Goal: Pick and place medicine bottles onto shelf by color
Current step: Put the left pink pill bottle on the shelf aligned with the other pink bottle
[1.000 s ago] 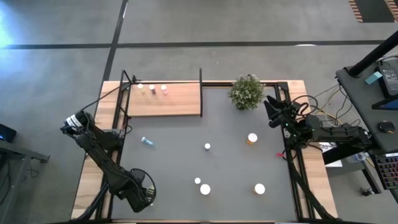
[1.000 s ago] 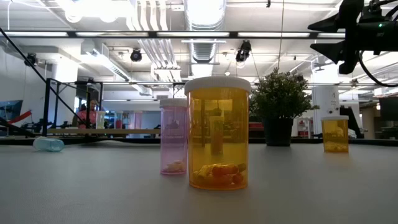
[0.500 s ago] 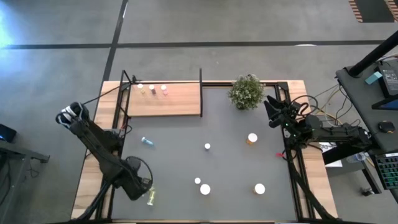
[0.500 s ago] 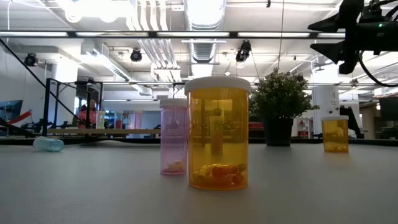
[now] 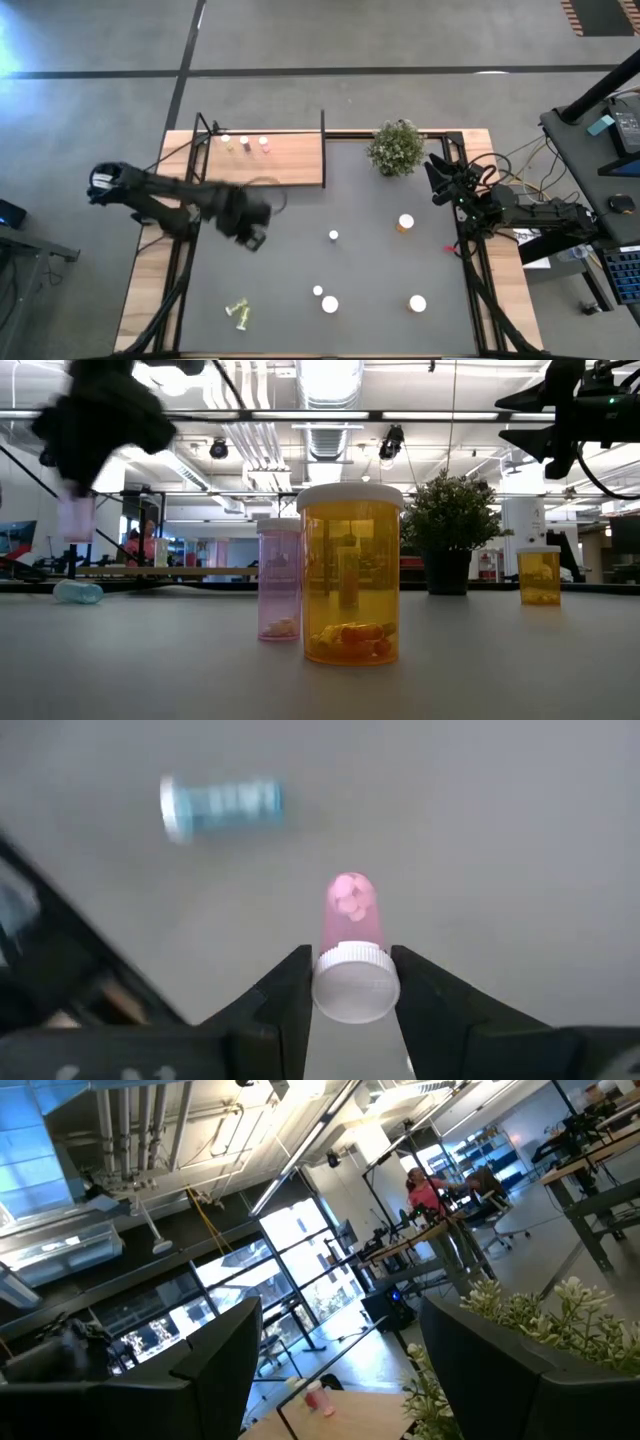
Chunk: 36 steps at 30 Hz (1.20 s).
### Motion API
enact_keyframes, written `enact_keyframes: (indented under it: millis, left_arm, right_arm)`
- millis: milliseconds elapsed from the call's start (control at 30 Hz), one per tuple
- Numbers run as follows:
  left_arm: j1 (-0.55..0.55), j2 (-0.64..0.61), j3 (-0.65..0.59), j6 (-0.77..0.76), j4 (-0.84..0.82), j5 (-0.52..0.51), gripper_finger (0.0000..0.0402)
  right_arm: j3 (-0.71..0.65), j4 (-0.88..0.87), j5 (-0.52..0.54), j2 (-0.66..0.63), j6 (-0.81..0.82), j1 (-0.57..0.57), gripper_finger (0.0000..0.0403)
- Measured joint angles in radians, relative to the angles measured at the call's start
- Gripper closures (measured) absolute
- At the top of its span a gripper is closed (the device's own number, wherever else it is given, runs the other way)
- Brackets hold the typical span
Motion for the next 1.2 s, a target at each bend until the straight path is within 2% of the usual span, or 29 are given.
enact_keyframes:
  millis: [233,400,733,1000,1200]
  left_arm:
    - [0.363,0.092,0.08,0.399,0.004,-0.014,0.0294]
    - [0.528,0.213,0.196,0.563,-0.01,-0.036,0.0294]
    - [0.653,0.427,0.445,0.695,-0.074,-0.104,0.0294]
    - [0.732,0.508,0.527,0.827,-0.11,-0.117,0.0289]
    - [0.786,0.523,0.535,0.914,-0.109,-0.131,0.0285]
  right_arm:
    - [0.0,0.0,0.0,0.0,0.0,0.0,0.0142]
    - [0.0,0.0,0.0,0.0,0.0,0.0,0.0142]
    - [0.0,0.0,0.0,0.0,0.0,0.0,0.0142]
    - [0.0,0.0,0.0,0.0,0.0,0.0,0.0142]
    - [0.0,0.0,0.0,0.0,0.0,0.0,0.0142]
